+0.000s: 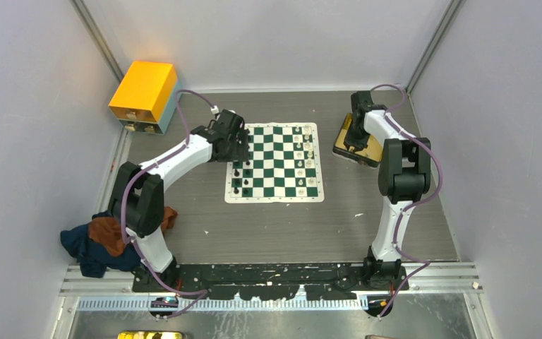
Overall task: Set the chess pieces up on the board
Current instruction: Pick up the chess piece from the storage box.
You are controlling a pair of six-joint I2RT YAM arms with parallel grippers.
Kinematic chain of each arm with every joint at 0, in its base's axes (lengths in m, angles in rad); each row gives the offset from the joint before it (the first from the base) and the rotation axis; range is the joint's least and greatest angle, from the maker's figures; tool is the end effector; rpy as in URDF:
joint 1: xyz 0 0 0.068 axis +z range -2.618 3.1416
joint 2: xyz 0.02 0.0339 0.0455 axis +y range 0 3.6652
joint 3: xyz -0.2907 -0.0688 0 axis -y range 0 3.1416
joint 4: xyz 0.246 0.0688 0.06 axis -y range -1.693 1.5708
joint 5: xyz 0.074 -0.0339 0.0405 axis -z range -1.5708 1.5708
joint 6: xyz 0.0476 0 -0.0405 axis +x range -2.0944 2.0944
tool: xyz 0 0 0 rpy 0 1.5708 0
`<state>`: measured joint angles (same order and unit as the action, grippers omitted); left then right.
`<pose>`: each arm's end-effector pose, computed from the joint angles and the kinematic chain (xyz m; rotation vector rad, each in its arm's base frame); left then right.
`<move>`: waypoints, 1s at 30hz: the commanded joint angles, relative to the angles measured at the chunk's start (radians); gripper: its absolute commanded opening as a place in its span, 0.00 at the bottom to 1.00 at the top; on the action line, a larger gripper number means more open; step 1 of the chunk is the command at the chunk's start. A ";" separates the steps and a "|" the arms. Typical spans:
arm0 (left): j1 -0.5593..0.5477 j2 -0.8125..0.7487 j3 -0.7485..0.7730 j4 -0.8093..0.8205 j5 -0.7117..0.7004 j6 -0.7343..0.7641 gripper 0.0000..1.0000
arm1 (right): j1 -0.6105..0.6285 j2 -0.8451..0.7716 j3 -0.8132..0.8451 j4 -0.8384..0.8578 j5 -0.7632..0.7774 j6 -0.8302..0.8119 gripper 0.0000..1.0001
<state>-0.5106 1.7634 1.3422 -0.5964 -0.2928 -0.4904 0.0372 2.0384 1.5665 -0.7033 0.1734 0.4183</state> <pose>0.3448 -0.1774 0.2513 -0.0801 2.5217 -0.0173 0.4440 0.0083 0.2031 0.5609 2.6580 -0.1071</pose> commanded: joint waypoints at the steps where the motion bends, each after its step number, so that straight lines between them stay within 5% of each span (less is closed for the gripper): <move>1: -0.004 0.001 0.042 0.005 -0.014 -0.007 0.99 | -0.002 0.000 0.003 0.022 -0.006 0.000 0.26; 10: -0.003 -0.001 0.048 0.000 -0.016 -0.002 0.99 | -0.006 -0.007 0.023 0.018 0.009 -0.001 0.01; 30: -0.003 -0.033 0.016 0.006 -0.021 0.000 0.99 | -0.016 -0.063 0.145 -0.037 0.010 -0.020 0.01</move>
<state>-0.5106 1.7634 1.3537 -0.6033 -0.2955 -0.4900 0.0242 2.0426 1.6680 -0.7307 0.1741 0.4126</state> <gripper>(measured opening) 0.991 0.164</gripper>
